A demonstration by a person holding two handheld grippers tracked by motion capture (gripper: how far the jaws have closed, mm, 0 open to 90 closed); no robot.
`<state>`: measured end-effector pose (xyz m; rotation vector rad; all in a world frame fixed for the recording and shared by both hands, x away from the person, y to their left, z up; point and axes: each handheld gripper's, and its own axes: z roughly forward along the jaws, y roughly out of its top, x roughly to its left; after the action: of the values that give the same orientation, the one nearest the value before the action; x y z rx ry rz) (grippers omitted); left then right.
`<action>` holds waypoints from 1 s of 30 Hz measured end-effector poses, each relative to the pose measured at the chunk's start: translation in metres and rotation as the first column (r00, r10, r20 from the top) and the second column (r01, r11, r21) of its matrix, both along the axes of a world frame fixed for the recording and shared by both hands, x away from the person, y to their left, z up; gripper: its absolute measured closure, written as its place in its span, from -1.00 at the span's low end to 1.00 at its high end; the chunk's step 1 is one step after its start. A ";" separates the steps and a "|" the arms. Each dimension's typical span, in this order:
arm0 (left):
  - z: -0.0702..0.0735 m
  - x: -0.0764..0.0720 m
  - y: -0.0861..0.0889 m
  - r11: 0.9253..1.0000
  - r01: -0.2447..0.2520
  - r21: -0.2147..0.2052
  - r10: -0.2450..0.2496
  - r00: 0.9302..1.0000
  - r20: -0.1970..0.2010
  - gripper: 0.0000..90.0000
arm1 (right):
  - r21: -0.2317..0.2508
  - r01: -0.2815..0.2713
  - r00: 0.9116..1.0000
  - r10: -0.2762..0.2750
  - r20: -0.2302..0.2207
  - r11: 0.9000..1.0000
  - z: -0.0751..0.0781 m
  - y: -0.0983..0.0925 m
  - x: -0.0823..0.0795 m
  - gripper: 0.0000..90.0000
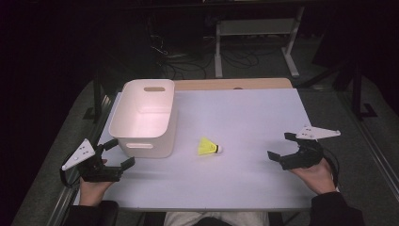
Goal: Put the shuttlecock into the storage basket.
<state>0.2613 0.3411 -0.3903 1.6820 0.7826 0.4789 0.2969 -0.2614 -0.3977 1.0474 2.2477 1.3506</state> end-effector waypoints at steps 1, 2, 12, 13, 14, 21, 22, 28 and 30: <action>0.000 0.000 0.000 1.000 -0.001 0.001 0.001 1.000 -0.001 -1.00 | -0.001 0.000 1.000 0.000 0.001 1.000 0.001 0.000 0.000 -1.00; 0.000 0.000 0.000 1.000 -0.001 0.000 0.001 1.000 -0.001 -1.00 | -0.002 0.002 1.000 -0.002 0.002 1.000 0.003 0.001 0.001 -1.00; 0.000 0.000 -0.001 1.000 0.004 -0.001 -0.004 1.000 -0.003 -1.00 | -0.015 -0.017 1.000 0.016 -0.016 1.000 0.014 0.004 0.008 -1.00; 0.000 0.000 0.000 1.000 0.005 0.001 -0.005 1.000 -0.003 -1.00 | -0.017 -0.018 1.000 0.018 -0.018 1.000 0.015 0.005 0.009 -1.00; 0.000 0.000 -0.001 1.000 0.004 -0.002 -0.004 1.000 -0.004 -1.00 | -0.019 -0.021 1.000 0.021 -0.020 1.000 0.016 0.005 0.009 -1.00; 0.000 0.000 0.000 1.000 0.003 -0.002 -0.003 1.000 -0.002 -1.00 | -0.027 -0.028 0.999 0.027 -0.031 0.999 0.023 0.007 0.014 -1.00; 0.000 0.000 0.000 1.000 0.003 -0.002 -0.003 1.000 -0.003 -1.00 | -0.028 -0.032 0.999 0.031 -0.032 0.999 0.024 0.007 0.014 -1.00; 0.000 0.000 0.000 1.000 0.003 0.000 -0.003 1.000 -0.004 -1.00 | -0.037 -0.042 0.999 0.041 -0.027 0.998 0.032 0.008 0.019 -1.00; 0.000 0.000 0.000 1.000 0.003 -0.001 -0.003 1.000 -0.003 -1.00 | -0.043 -0.047 0.999 0.045 -0.029 0.998 0.034 0.009 0.021 -1.00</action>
<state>0.2612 0.3407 -0.3906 1.6834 0.7822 0.4733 0.3176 -0.2525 -0.3640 1.0121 2.3249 1.3059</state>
